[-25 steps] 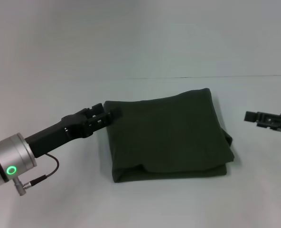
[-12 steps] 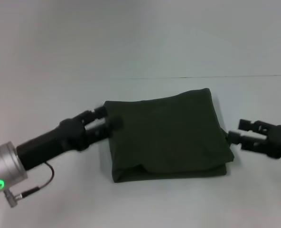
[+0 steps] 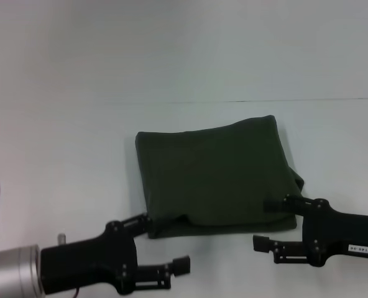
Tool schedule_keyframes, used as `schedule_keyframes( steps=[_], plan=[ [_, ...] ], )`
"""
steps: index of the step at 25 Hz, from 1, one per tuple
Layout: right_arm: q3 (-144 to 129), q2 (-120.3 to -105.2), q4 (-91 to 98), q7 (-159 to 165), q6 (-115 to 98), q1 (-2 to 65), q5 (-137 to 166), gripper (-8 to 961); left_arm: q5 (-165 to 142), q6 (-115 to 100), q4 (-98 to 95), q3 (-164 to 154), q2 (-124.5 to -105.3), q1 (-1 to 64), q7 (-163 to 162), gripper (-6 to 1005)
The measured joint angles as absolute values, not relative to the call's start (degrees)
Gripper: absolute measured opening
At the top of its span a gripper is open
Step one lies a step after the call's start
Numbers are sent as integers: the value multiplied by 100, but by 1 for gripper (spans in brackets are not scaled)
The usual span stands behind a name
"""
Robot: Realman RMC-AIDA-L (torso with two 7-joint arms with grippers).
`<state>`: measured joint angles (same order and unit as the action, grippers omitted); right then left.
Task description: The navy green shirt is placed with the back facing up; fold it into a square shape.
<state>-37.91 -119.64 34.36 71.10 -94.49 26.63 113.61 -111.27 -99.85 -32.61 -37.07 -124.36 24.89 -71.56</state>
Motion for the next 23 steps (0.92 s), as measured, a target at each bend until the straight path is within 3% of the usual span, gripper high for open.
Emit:
schedule_keyframes(
  steps=[23],
  plan=[
    [-4070, -11914, 3529, 7129, -9420, 2625, 11508, 904, -11285, -9926, -2821, -3713, -12445, 2478, -6645, 921]
  ],
)
